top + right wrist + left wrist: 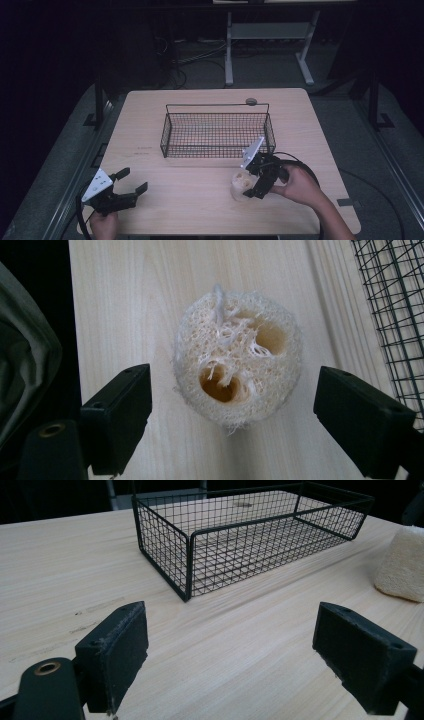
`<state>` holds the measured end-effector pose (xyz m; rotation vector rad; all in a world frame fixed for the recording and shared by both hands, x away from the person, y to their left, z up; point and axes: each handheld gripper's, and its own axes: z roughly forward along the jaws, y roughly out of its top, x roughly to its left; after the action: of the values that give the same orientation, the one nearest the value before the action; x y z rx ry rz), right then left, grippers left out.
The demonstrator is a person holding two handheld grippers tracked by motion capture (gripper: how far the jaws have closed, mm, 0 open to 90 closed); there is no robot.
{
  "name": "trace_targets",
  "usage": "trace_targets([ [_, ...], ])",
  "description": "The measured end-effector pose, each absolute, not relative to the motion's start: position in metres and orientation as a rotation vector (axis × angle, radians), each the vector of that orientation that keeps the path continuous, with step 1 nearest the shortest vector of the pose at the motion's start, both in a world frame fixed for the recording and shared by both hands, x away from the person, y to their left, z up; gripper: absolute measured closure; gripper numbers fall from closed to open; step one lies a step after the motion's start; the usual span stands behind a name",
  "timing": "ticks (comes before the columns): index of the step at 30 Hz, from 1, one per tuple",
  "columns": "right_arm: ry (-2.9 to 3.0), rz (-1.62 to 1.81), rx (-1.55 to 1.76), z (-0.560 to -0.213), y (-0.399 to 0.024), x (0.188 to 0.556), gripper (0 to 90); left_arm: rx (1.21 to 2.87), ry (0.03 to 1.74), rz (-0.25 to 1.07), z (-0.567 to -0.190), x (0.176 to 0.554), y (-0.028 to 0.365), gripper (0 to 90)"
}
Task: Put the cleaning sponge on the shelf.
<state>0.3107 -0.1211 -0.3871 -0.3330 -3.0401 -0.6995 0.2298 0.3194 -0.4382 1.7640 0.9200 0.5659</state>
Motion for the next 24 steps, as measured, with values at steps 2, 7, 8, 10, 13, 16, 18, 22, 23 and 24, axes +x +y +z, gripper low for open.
trace_targets([
  [2, -3.040, -0.693, -0.321, -0.389, -0.118, 0.313, 15.2, 1.763, 0.919, 0.566, -0.438, 0.230, 0.319, 13.8],
  [7, -3.040, -0.661, -0.305, -0.392, -0.111, 0.316, 15.6, 1.764, 0.919, 0.564, -0.438, 0.230, 0.319, 13.8],
  [8, -3.040, -0.661, -0.305, -0.392, -0.111, 0.316, 15.6, 1.764, 0.919, 0.564, -0.438, 0.230, 0.319, 13.9],
  [10, -3.036, -0.661, -0.308, -0.393, -0.109, 0.316, 16.9, 1.764, 0.920, 0.565, -0.438, 0.230, 0.319, 13.8],
  [13, -3.020, -0.655, -0.305, -0.394, -0.109, 0.318, 21.4, 1.765, 0.919, 0.567, -0.438, 0.230, 0.320, 13.9],
  [16, -3.011, -0.648, -0.318, -0.395, -0.109, 0.320, 22.4, 1.760, 0.921, 0.566, -0.438, 0.230, 0.320, 13.9],
  [18, -3.000, -0.655, -0.313, -0.395, -0.109, 0.320, 26.0, 1.759, 0.921, 0.566, -0.438, 0.230, 0.320, 13.8],
  [22, -3.003, -0.652, -0.313, -0.395, -0.109, 0.320, 28.0, 1.758, 0.921, 0.564, -0.438, 0.230, 0.320, 13.9],
  [23, -3.004, -0.655, -0.310, -0.395, -0.109, 0.320, 28.1, 1.758, 0.922, 0.566, -0.438, 0.230, 0.320, 13.8],
  [24, -3.003, -0.655, -0.313, -0.395, -0.110, 0.320, 28.4, 1.758, 0.922, 0.566, -0.438, 0.230, 0.320, 13.8],
])
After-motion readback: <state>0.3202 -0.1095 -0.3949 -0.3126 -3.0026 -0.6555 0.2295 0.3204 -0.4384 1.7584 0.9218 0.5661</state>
